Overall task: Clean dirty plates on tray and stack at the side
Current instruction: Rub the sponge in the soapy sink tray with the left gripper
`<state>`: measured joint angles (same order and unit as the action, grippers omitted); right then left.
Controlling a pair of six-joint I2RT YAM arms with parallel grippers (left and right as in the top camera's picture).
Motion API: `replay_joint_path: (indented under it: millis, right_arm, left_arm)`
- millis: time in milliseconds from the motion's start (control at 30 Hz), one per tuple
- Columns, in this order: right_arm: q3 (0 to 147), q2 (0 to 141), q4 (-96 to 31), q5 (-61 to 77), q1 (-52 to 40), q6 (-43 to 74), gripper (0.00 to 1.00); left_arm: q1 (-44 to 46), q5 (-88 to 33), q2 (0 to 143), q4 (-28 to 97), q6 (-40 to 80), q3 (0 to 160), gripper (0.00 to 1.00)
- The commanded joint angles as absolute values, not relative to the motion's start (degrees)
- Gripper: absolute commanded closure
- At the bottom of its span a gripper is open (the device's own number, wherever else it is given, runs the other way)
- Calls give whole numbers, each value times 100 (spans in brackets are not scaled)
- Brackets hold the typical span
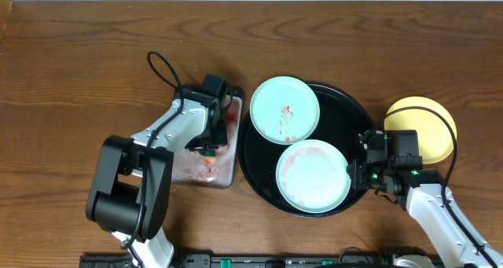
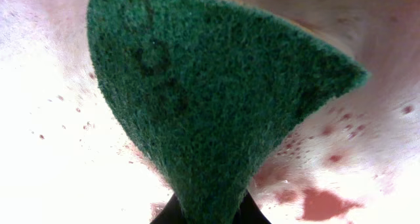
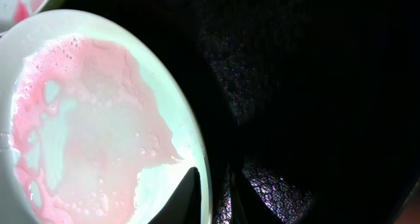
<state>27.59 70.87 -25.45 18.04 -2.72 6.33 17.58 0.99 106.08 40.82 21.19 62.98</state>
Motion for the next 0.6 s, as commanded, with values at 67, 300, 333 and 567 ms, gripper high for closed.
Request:
replay_joint_path:
  millis: [67, 300, 333, 567]
  right_arm:
    - [2731, 7089, -2528, 1846, -309, 679, 87]
    - [2731, 7089, -2550, 1846, -309, 679, 87]
    - [2731, 7087, -2561, 1848, -311, 679, 87]
    - [2731, 7087, -2596, 1846, -309, 679, 89]
  left_arm:
    - [1741, 67, 10217, 4056, 1817, 6265, 24]
    - [1743, 113, 10274, 3481, 1800, 6248, 22]
    - [1741, 152, 10302, 3350, 1802, 6230, 22]
    - [1743, 327, 10573, 3116, 1824, 6189, 45]
